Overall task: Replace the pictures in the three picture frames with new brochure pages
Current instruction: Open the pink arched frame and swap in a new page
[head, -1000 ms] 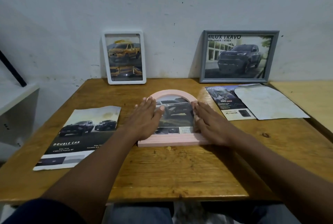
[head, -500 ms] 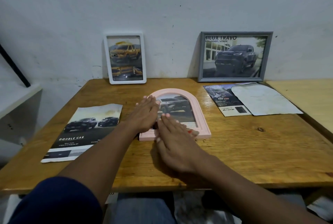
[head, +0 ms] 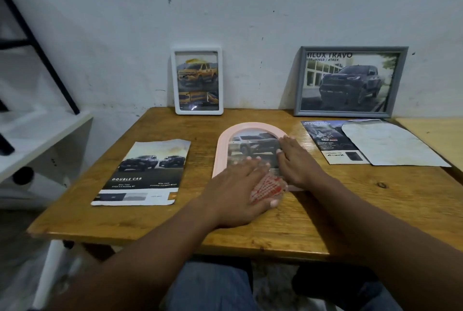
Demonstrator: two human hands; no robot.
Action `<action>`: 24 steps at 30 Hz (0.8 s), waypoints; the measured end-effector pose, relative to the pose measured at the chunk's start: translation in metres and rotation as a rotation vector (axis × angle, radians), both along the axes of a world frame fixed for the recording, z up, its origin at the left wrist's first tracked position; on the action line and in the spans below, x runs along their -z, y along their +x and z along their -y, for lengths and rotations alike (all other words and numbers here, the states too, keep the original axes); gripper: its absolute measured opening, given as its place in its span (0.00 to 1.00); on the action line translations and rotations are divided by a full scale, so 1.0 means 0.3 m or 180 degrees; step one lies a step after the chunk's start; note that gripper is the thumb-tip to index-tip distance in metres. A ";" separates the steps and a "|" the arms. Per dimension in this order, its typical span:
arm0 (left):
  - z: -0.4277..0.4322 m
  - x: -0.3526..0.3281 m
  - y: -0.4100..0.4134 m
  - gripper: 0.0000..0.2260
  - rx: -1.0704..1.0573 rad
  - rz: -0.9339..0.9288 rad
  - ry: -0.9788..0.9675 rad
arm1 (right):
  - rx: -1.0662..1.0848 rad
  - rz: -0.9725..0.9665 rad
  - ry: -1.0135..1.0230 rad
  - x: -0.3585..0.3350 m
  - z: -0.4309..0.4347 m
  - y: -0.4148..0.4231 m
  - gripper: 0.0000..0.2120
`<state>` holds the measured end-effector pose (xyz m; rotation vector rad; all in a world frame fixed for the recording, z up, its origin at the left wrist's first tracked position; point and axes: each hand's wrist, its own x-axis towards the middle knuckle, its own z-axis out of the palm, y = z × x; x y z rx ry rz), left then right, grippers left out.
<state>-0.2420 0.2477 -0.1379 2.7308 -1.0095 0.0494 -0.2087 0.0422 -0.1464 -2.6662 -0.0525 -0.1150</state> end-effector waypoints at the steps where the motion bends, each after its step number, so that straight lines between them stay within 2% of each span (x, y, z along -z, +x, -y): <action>1: -0.017 0.013 -0.002 0.33 -0.0011 0.0078 0.0016 | 0.0005 -0.0035 -0.0042 0.001 0.001 0.001 0.27; 3: -0.051 0.021 0.012 0.29 -0.0176 0.0143 0.0011 | -0.0007 -0.0028 -0.0066 -0.002 0.000 0.005 0.27; 8: -0.078 0.007 0.002 0.26 -0.0408 0.0190 0.0146 | -0.0107 0.0040 -0.0063 0.004 0.002 0.012 0.25; 12: -0.068 0.009 0.022 0.24 -0.0899 0.0282 -0.0097 | -0.0155 0.0083 -0.0081 0.013 0.010 0.018 0.24; 15: -0.040 -0.007 0.070 0.26 -0.1340 0.0050 -0.0091 | -0.0197 0.0114 -0.0119 0.013 0.008 0.018 0.24; 19: 0.004 -0.041 0.178 0.33 -0.1666 -0.0104 -0.0020 | -0.0180 0.0099 -0.0151 0.014 0.009 0.019 0.25; 22: 0.035 -0.022 0.307 0.33 -0.1850 -0.0216 -0.0016 | -0.0179 0.0100 -0.0167 0.017 0.010 0.019 0.26; 24: 0.065 -0.007 0.390 0.32 -0.1920 -0.0398 -0.0231 | -0.0183 0.0132 -0.0214 0.016 0.010 0.020 0.26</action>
